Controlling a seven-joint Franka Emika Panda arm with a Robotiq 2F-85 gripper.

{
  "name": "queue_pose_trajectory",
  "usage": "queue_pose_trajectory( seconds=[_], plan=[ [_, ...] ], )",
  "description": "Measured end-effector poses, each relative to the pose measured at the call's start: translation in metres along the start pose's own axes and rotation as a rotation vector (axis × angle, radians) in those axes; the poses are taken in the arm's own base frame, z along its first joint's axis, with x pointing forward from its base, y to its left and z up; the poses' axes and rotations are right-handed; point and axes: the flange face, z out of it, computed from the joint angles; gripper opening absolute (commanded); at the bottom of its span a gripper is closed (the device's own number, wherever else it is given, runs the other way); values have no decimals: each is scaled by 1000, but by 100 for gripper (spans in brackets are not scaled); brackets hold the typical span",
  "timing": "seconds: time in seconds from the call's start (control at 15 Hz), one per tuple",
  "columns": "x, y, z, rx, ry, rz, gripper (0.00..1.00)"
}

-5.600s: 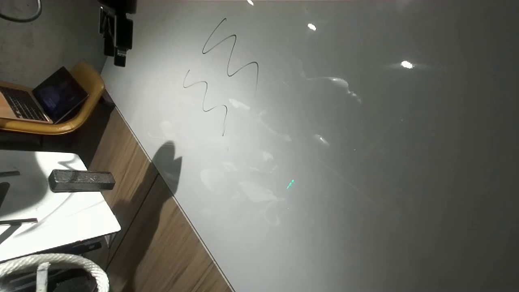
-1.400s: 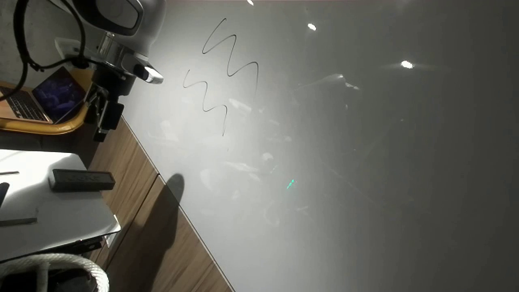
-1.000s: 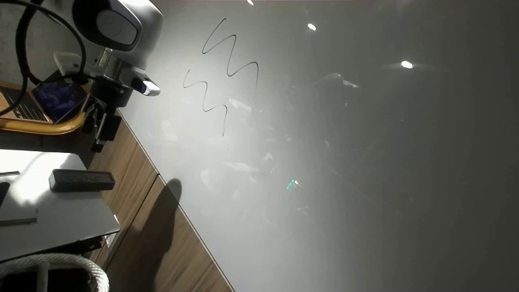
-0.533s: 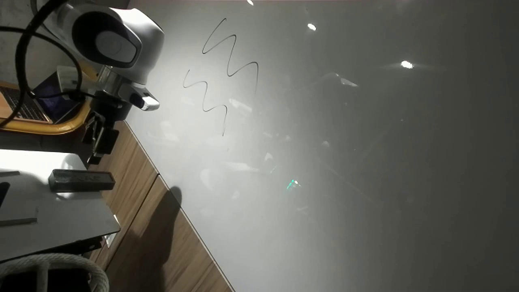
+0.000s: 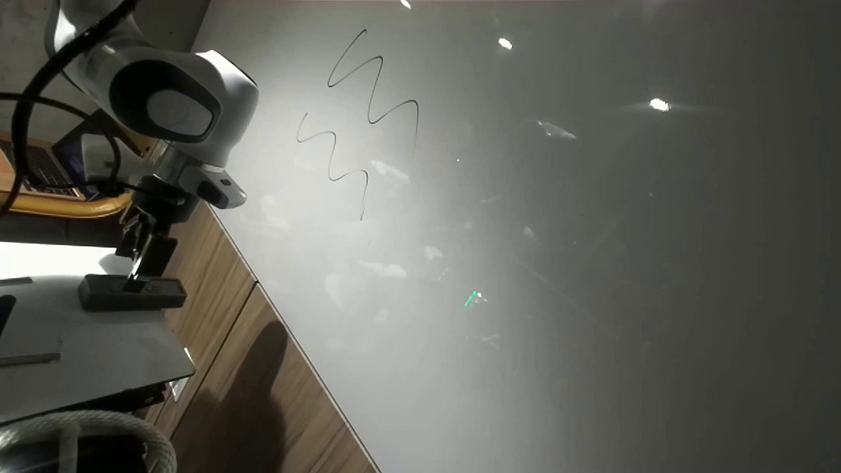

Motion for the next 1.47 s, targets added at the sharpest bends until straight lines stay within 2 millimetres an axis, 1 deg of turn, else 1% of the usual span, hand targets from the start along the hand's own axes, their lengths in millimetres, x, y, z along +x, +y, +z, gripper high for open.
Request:
queue_pose_trajectory(
  seconds=[0.2,0.47,1.13,1.4,1.47],
  plan=[
    [-1,4,8,-24,-13,-11,100],
    [-1,9,13,-38,-20,-17,100],
    [-4,1,23,-37,-34,-37,100],
    [-3,-3,23,-38,-31,-32,100],
    [-3,-3,22,-38,-30,-30,93]
  ],
)
